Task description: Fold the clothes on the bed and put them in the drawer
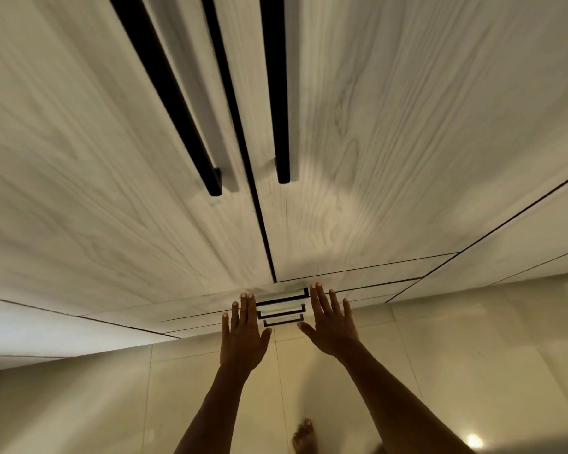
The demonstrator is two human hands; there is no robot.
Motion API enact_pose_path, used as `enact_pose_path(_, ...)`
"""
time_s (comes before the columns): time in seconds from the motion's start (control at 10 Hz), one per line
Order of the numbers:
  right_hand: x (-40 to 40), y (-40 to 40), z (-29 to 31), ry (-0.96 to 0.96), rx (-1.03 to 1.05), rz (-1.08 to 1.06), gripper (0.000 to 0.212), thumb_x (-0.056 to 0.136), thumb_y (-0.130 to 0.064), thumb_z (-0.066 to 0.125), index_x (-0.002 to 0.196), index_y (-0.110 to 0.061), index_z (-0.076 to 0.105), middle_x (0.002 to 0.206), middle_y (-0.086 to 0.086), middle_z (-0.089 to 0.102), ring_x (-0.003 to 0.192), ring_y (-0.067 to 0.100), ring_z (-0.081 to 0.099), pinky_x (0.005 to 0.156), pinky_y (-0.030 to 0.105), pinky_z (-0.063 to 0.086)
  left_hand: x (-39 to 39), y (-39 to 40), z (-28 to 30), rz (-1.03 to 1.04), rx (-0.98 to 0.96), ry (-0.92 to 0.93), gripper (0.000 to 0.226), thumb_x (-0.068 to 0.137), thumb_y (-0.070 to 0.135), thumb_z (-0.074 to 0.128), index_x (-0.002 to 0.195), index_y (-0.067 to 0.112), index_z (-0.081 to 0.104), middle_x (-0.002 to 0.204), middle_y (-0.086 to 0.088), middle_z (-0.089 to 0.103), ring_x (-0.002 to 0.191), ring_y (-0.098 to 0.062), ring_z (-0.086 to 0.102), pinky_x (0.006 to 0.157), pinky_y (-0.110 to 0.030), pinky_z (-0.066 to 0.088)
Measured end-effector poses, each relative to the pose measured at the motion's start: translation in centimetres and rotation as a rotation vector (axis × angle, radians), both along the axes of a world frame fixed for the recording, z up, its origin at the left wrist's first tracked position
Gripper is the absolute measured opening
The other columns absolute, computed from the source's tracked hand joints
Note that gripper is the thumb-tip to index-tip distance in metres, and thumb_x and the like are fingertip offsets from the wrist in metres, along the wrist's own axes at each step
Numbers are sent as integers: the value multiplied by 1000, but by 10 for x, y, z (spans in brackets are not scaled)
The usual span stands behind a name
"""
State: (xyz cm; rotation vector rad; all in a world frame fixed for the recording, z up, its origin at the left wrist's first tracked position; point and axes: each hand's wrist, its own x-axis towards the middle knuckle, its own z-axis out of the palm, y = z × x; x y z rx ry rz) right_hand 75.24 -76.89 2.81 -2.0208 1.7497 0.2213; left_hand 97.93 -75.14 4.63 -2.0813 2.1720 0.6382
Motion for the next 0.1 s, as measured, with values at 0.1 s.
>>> enact_pose_path(0.1, -13, 15, 14, -44, -31, 10, 92, 90, -79, 9, 154, -20, -20, 163, 6, -20, 153, 35, -9, 117, 52, -9, -8, 17, 14, 47, -60, 44, 88, 91, 69, 17, 158, 15, -2, 164, -9, -11, 152, -33, 0, 119, -49, 0)
